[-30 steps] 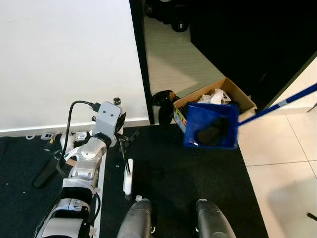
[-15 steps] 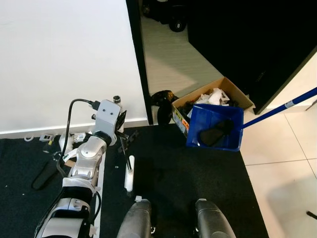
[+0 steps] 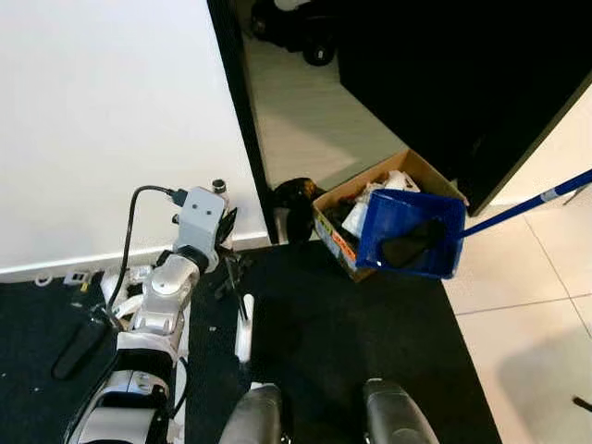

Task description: Sweep floor

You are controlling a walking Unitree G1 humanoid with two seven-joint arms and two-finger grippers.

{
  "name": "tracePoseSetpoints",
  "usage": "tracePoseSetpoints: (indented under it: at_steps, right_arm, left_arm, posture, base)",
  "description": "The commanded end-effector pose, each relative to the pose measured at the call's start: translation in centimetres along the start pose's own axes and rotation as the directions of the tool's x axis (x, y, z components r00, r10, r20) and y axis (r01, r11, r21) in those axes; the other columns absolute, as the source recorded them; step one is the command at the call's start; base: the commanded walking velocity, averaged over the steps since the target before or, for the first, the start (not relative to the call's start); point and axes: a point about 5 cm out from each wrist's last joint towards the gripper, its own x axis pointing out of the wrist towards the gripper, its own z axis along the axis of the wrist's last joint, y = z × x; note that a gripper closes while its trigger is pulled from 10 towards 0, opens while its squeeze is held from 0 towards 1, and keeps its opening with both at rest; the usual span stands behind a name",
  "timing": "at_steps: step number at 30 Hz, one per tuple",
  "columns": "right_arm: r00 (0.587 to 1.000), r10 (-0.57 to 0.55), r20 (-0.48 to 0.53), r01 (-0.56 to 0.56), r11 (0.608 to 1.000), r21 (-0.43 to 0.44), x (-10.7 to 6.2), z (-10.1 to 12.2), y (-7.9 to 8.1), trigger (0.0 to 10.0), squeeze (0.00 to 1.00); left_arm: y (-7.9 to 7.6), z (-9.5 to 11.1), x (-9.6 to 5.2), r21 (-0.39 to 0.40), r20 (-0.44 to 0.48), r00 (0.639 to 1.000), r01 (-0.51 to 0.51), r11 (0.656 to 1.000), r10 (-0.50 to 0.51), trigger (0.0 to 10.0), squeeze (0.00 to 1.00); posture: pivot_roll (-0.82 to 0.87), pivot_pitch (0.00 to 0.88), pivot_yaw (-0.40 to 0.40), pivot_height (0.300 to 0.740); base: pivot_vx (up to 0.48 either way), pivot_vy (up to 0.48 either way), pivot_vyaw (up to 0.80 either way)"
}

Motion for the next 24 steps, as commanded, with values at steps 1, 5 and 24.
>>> tracePoseSetpoints:
  at_steps: [1, 5, 24]
  right_arm:
    - [0.997, 0.006, 0.072, -0.010, 0.999, 0.050, 0.22, 1.19, 0.53, 10.0, 0.00]
    - [0.997, 0.004, 0.072, -0.008, 0.999, 0.049, 0.19, 1.14, 0.47, 10.0, 0.00]
    - [0.994, -0.014, 0.112, 0.010, 0.999, 0.034, 0.41, 2.11, -0.07, 10.0, 0.00]
  left_arm:
    - [0.39, 0.21, -0.21, 0.011, 0.008, 1.000, -0.010, 1.000, 0.010, 10.0, 0.00]
    - [0.38, 0.21, -0.25, 0.011, 0.008, 1.000, -0.006, 1.000, 0.006, 10.0, 0.00]
    - [-0.05, 0.34, -0.02, 0.002, 0.015, 1.000, 0.002, 1.000, -0.002, 10.0, 0.00]
  posture:
    - [-0.02, 0.059, 0.009, 0.740]
    - [-0.02, 0.058, 0.011, 0.740]
    - [-0.02, 0.071, 0.017, 0.740]
  base:
    - [0.330, 0.000, 0.00]
    - [0.334, 0.000, 0.00]
    - [0.262, 0.000, 0.00]
